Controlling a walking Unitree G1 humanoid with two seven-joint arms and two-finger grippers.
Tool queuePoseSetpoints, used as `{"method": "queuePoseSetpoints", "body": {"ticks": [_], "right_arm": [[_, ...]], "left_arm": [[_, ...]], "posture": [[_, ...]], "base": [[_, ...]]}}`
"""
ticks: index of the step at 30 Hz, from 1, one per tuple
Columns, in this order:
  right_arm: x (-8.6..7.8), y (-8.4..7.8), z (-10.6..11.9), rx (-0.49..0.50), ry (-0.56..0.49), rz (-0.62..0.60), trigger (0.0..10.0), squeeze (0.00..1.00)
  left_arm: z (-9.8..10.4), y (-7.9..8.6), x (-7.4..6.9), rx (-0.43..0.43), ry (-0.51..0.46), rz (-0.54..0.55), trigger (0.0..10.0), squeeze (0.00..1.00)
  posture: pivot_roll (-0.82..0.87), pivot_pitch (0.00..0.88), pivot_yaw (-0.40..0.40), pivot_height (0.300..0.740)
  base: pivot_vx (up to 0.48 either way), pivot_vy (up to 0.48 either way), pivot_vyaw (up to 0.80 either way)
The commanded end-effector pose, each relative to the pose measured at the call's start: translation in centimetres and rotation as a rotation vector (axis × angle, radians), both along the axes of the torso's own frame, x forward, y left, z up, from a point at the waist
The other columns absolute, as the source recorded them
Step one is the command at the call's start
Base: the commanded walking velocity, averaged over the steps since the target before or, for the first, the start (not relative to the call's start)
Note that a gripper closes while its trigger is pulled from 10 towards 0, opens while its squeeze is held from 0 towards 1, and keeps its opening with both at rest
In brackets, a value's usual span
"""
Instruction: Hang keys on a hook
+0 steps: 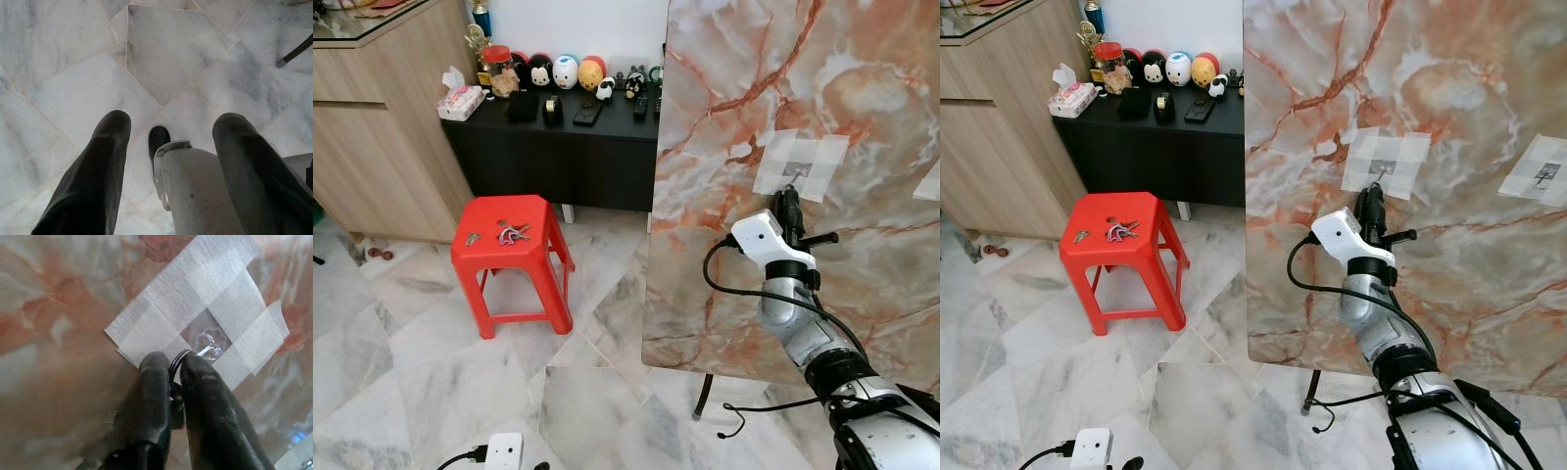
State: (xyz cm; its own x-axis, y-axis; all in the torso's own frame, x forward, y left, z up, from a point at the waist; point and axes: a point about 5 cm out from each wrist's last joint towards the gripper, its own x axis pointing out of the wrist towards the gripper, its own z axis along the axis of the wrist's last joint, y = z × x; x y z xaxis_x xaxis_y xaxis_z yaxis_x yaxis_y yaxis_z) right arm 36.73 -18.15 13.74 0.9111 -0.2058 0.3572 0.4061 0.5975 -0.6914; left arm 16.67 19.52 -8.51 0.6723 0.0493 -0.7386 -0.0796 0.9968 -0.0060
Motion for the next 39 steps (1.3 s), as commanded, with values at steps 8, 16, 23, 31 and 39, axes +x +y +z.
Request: {"method": "queuePoseSetpoints", "body": {"ticks": [8,16,23,31,39], "right_arm": [[-0.7,1.3,-1.1,0.002,0.012,0.071,10.0,1.00],[-3.5,2.1,-5.9,0.175,0.214,0.208,10.0,0.51],[-6.6,1.4,-11.7,0.377,0.509,0.140,10.0,0.00],[-12.9,-1.1,-18.5,0.748,0.833,-0.194,10.0,0.00],[-19.0,-1.4,-22.3,0.872,1.063,-0.290,10.0,0.00]], "left_arm": [[-0.3,0.0,-0.6,-0.004,0.026,0.007,10.0,0.00],[-0.3,0.0,-0.7,-0.004,0.026,0.007,10.0,0.00],[-0.4,-0.1,-0.8,-0.003,0.028,-0.001,10.0,0.00],[-0.4,0.0,-0.7,0.008,0.035,-0.007,10.0,0.00],[-0.4,0.5,-0.7,0.021,0.052,-0.016,10.0,0.00]], "posture": [[0.10,0.088,-0.013,0.740],[0.09,0.080,-0.015,0.740],[0.09,0.071,-0.014,0.740],[0.09,0.061,-0.008,0.740],[0.10,0.046,-0.005,0.740]], "base": [[0.000,0.000,0.00],[0.000,0.000,0.00],[0.000,0.000,0.00],[0.000,0.000,0.00],[0.000,0.000,0.00]]}}
